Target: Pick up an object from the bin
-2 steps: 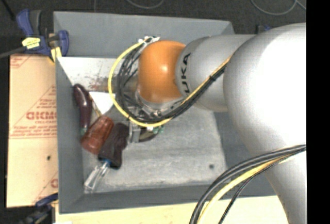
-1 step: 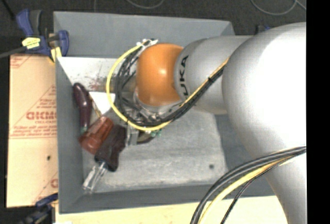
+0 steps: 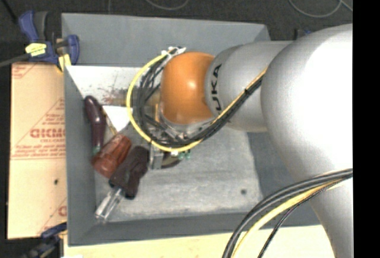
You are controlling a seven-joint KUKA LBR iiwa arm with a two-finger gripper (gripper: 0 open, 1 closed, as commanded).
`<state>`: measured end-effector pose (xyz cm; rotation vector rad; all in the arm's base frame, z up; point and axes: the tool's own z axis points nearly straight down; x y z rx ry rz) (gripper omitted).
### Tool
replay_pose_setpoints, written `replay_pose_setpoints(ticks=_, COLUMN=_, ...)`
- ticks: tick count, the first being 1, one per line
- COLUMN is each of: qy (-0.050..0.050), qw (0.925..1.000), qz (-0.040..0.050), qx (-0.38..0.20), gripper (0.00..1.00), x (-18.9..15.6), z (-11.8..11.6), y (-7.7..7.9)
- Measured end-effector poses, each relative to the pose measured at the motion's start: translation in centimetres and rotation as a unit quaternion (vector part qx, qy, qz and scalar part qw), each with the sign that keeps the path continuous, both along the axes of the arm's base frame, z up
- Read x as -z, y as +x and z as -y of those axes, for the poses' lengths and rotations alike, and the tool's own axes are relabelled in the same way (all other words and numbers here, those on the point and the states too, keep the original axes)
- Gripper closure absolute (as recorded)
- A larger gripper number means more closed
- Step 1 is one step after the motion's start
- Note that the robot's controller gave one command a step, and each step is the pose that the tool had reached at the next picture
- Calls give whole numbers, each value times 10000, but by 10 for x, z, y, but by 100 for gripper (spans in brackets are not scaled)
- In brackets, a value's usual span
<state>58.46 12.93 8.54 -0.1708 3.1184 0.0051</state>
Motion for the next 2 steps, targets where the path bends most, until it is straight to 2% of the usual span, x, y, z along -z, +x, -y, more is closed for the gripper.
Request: replay_pose_setpoints(ticks=2, qy=14, qw=9996, qz=12, qx=292, gripper=100, x=-26, z=-4, y=1)
